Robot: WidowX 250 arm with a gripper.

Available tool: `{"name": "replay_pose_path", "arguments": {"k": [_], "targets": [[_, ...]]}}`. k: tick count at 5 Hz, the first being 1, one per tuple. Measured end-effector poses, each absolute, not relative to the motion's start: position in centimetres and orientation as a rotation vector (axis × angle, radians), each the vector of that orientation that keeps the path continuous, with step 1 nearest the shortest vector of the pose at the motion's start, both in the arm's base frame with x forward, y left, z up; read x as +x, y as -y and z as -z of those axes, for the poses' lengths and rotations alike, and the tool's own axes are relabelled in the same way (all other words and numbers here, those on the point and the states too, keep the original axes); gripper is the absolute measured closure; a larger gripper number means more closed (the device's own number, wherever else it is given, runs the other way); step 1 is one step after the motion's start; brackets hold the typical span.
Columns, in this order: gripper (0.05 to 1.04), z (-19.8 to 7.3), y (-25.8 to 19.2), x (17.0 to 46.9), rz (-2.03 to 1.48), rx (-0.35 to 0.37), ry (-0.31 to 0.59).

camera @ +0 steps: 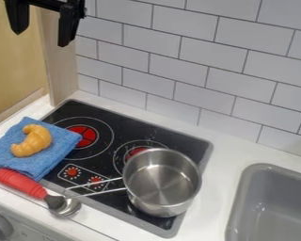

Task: Take the silver pan and put it between the two burners

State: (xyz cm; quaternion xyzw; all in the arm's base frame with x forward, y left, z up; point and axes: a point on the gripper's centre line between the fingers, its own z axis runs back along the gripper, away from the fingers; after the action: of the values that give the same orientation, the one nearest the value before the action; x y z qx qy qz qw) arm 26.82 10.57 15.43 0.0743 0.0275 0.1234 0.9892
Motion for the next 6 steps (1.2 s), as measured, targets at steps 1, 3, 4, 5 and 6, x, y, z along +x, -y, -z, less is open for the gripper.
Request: {"name": "replay_pose_path", "arguments": {"k": [1,3,4,5,6], "targets": [[0.085,-13.8,-9.9,25.9,-0.230,0.139,-0.116],[0.085,-9.7,-4.7,24.2,0.001,0.111,-0.154],[0.085,-7.9,-1.3,23.7,0.126,0.114,-0.144],[0.085,-7.2,0.7,23.7,0.194,0.123,-0.111],[0.085,-5.9,1.6,23.8,0.245,0.133,-0.111]]}}
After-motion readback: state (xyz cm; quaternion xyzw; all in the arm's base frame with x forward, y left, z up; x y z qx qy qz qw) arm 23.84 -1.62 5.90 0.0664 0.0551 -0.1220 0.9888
